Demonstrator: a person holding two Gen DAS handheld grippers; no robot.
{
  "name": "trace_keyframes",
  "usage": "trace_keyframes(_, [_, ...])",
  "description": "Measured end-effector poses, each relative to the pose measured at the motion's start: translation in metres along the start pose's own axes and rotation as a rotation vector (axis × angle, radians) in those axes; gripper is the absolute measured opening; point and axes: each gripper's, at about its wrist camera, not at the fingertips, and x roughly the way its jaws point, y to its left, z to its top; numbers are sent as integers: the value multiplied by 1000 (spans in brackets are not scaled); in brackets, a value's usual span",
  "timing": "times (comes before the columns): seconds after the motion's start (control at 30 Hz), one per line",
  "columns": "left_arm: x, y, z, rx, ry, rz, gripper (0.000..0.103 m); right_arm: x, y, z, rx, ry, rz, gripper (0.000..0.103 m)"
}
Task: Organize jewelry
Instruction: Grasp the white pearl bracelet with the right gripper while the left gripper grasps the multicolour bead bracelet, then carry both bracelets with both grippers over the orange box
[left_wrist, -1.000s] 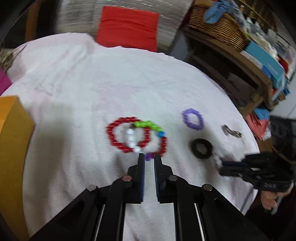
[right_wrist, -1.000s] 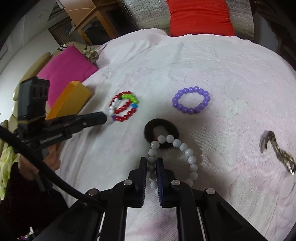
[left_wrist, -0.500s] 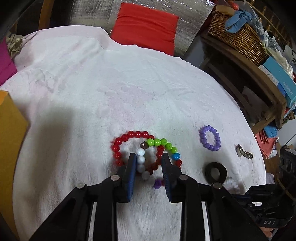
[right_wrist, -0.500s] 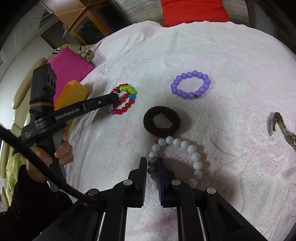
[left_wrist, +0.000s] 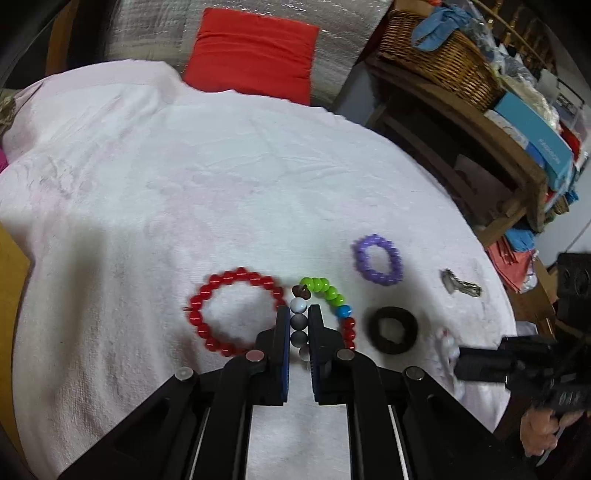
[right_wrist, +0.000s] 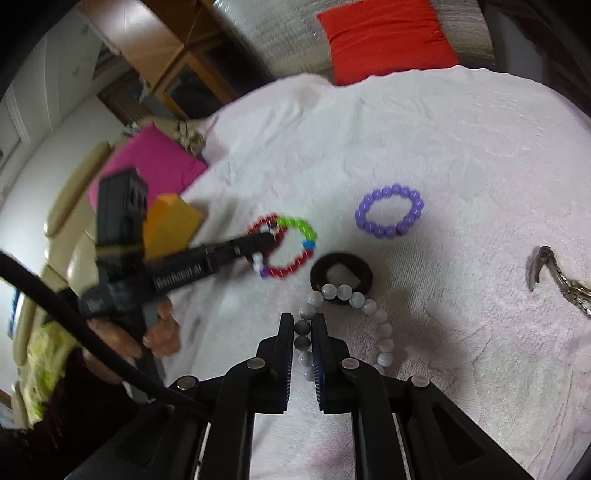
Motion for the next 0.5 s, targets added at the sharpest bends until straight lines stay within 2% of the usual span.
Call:
trace_keyframes(0.23, [-14,-28,-5,74,-24,-68,9,-21,-17,8,108,-87,35,11])
trace_keyframes(0.5, [-29,-36,-7,58,-46,-95,9,-31,-22,11,162,-129,79,11])
